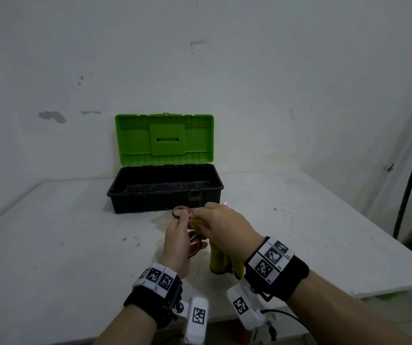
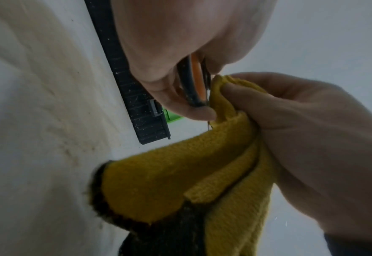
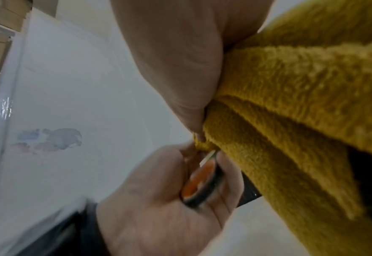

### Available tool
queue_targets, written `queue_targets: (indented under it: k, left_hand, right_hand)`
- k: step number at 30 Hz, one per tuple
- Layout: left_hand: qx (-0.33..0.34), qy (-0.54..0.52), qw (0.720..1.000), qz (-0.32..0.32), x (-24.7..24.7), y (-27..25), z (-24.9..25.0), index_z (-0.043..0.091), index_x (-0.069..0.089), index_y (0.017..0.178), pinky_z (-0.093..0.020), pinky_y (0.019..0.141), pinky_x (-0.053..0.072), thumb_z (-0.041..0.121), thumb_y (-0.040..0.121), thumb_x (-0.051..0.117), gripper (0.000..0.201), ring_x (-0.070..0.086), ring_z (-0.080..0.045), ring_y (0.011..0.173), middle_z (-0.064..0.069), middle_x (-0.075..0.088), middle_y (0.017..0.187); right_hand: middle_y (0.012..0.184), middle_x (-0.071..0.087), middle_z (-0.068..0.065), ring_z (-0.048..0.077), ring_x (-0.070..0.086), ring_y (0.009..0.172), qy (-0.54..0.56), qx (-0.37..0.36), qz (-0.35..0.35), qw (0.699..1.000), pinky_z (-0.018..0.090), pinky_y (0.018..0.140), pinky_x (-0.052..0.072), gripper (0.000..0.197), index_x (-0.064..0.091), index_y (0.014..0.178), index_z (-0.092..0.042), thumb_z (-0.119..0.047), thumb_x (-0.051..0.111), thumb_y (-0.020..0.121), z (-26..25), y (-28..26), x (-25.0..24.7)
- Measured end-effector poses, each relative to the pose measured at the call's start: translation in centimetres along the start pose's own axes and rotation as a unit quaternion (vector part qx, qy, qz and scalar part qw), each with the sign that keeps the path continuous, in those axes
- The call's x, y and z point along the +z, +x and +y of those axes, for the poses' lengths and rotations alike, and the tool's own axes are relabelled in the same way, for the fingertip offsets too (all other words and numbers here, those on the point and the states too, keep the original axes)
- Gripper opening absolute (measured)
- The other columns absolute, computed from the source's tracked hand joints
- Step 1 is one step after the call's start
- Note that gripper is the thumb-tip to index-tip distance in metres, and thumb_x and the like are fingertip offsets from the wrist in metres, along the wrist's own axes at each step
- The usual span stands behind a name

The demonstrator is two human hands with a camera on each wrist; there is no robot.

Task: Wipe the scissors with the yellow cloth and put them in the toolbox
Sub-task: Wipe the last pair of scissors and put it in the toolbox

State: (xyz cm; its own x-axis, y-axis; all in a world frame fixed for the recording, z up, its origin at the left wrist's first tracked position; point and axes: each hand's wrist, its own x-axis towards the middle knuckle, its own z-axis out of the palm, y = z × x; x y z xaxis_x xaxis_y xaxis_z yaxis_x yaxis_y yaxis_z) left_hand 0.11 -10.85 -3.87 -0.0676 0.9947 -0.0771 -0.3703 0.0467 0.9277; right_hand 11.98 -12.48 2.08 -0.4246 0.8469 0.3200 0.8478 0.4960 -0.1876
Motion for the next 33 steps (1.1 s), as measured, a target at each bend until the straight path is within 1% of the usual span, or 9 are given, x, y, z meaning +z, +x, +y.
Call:
queue_targets:
  k: [3, 8, 13, 16, 19, 23, 26, 30, 33]
  left_hand:
    - [0.018, -0.010, 1.000, 0.004, 0.3, -0.3, 0.1, 0.016, 0.065, 0.110, -0.055, 0.076, 0.061, 0.045, 0.104, 0.042, 0.038, 0.073, -0.032, 0.091, -0.016, 0.073, 0.103]
    - [0.031, -0.001, 0.999, 0.030, -0.2, -0.1, 0.1, 0.012, 0.060, 0.107, -0.035, 0.055, 0.055, 0.043, 0.105, 0.042, 0.037, 0.065, -0.024, 0.070, -0.015, 0.064, 0.089]
    - [0.020, -0.022, 1.000, -0.004, 0.5, -0.3, 0.0, 0.020, 0.061, 0.112, -0.051, 0.077, 0.060, 0.043, 0.105, 0.041, 0.032, 0.070, -0.030, 0.094, -0.014, 0.070, 0.106]
    - [0.039, -0.041, 0.998, 0.027, 0.0, -0.1, 0.3, 0.015, 0.058, 0.107, -0.038, 0.056, 0.053, 0.039, 0.106, 0.039, 0.031, 0.060, -0.024, 0.070, -0.012, 0.059, 0.088]
    - [0.037, -0.057, 0.996, 0.050, -0.7, 0.3, 0.6, 0.016, 0.056, 0.103, -0.033, 0.053, 0.048, 0.037, 0.107, 0.038, 0.028, 0.054, -0.021, 0.066, -0.007, 0.051, 0.083]
    - [0.039, -0.044, 0.998, 0.025, 0.2, 0.0, 0.4, 0.015, 0.057, 0.108, -0.039, 0.058, 0.053, 0.039, 0.107, 0.037, 0.031, 0.060, -0.023, 0.070, -0.010, 0.060, 0.086]
    - [0.043, -0.032, 0.999, -0.008, 0.9, -0.5, 0.1, 0.015, 0.059, 0.114, -0.050, 0.074, 0.057, 0.041, 0.106, 0.038, 0.035, 0.067, -0.032, 0.087, -0.018, 0.069, 0.102]
    - [0.060, -0.026, 0.998, 0.007, 0.3, -0.4, -0.1, 0.013, 0.057, 0.110, -0.035, 0.055, 0.050, 0.038, 0.107, 0.038, 0.031, 0.057, -0.022, 0.068, -0.014, 0.058, 0.089]
    - [0.058, -0.008, 0.998, -0.002, 0.3, -0.3, -0.2, 0.015, 0.058, 0.115, -0.035, 0.061, 0.054, 0.040, 0.107, 0.037, 0.033, 0.067, -0.025, 0.080, -0.013, 0.066, 0.099]
  right_hand:
    - [0.100, 0.051, 0.000, 0.025, 0.060, 0.083, -0.028, 0.017, -0.009, 0.999, 0.039, 0.068, 0.053, 0.022, 0.063, 0.114, -0.028, -0.027, 0.046, 0.099, -0.6, 0.0, 0.4]
    - [0.099, 0.056, 0.003, 0.027, 0.062, 0.085, -0.043, 0.064, -0.016, 0.997, 0.039, 0.071, 0.054, 0.017, 0.066, 0.099, -0.019, -0.024, 0.050, 0.096, -0.1, 0.0, -0.8]
    - [0.099, 0.054, 0.002, 0.025, 0.058, 0.086, -0.015, 0.034, 0.007, 0.999, 0.036, 0.069, 0.049, 0.014, 0.061, 0.104, -0.020, -0.023, 0.049, 0.098, -0.8, -0.1, -0.6]
    - [0.096, 0.055, 0.003, 0.026, 0.060, 0.083, -0.024, 0.067, -0.004, 0.997, 0.037, 0.070, 0.053, 0.014, 0.064, 0.097, -0.019, -0.022, 0.051, 0.096, 0.3, -0.3, -0.7]
    - [0.094, 0.057, 0.001, 0.022, 0.059, 0.080, -0.002, 0.095, 0.025, 0.995, 0.039, 0.072, 0.056, 0.012, 0.063, 0.098, -0.021, -0.026, 0.052, 0.095, 1.8, -0.6, -1.5]
    - [0.097, 0.060, -0.002, 0.020, 0.058, 0.086, 0.040, 0.046, 0.055, 0.997, 0.040, 0.073, 0.054, 0.011, 0.062, 0.101, -0.025, -0.028, 0.054, 0.095, 0.7, -0.8, -1.3]
    - [0.098, 0.059, 0.000, 0.022, 0.058, 0.090, 0.033, 0.034, 0.022, 0.999, 0.039, 0.076, 0.053, 0.017, 0.067, 0.105, -0.025, -0.027, 0.052, 0.096, -0.1, -0.9, -0.6]
    - [0.101, 0.056, 0.001, 0.024, 0.059, 0.088, 0.016, 0.062, 0.035, 0.997, 0.042, 0.076, 0.054, 0.018, 0.067, 0.105, -0.025, -0.022, 0.051, 0.096, 0.8, -0.5, -1.0]
    - [0.098, 0.052, -0.003, 0.021, 0.058, 0.082, 0.015, 0.008, 0.002, 1.000, 0.039, 0.071, 0.054, 0.016, 0.065, 0.104, -0.029, -0.025, 0.051, 0.097, 0.1, -0.7, -1.1]
